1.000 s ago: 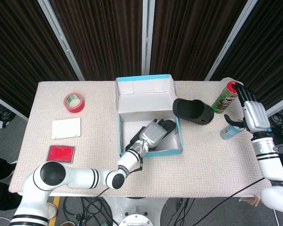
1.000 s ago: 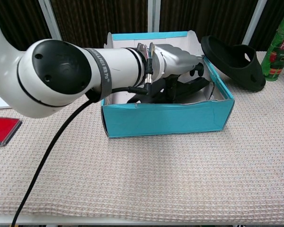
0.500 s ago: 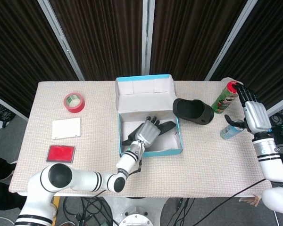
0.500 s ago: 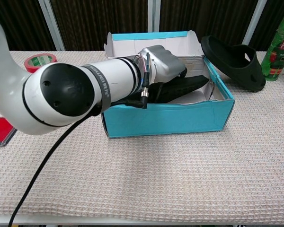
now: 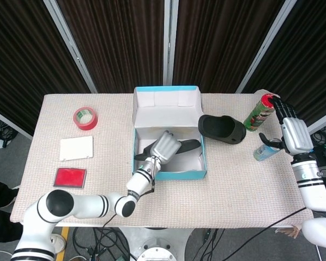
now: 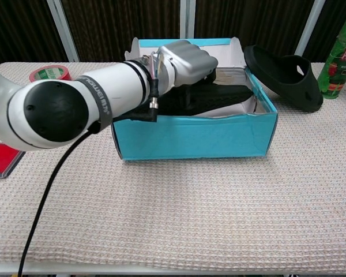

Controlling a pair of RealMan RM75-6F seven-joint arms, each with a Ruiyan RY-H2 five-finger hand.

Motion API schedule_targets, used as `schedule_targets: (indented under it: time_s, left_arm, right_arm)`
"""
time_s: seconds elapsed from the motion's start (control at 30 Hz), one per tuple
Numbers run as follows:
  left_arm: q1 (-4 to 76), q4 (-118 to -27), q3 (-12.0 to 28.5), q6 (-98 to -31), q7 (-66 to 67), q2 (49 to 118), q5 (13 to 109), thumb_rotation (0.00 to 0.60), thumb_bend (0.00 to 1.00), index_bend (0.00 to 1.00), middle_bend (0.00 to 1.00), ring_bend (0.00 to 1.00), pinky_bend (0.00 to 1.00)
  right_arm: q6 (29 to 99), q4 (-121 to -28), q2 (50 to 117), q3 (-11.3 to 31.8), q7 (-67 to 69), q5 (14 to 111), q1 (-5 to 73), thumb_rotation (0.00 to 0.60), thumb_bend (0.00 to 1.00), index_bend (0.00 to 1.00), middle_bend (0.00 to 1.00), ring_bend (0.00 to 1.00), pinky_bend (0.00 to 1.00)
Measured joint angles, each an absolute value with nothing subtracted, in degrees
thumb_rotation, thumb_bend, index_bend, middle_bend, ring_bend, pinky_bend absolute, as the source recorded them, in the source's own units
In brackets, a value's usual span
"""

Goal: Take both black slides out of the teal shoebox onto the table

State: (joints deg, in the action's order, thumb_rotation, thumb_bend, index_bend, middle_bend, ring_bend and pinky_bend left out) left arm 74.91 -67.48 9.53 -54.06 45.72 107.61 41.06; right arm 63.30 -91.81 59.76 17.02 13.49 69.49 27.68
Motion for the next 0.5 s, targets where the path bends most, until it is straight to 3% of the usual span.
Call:
schedule_targets:
  time_s: [0.27, 0.5]
  left_arm:
    - [69.2, -70.7, 10.1, -53.9, 32.2, 100.8, 51.8, 0.600, 0.42, 0.54, 0.58, 0.47, 0.44]
    - [66.1, -74.9, 9.4, -53.2, 31.3, 96.2, 53.6, 0.600, 0.42, 0.54, 0.58, 0.47, 0.44]
  right_arm:
    - [63.0, -92.3, 59.8, 16.5, 13.2, 70.1, 27.7, 0.600, 0.20, 0.00, 0.00, 0.00, 0.00]
    - [63.8, -92.7, 59.8, 16.5, 13.6, 70.8, 27.4, 0.600, 0.20, 0.00, 0.00, 0.00, 0.00]
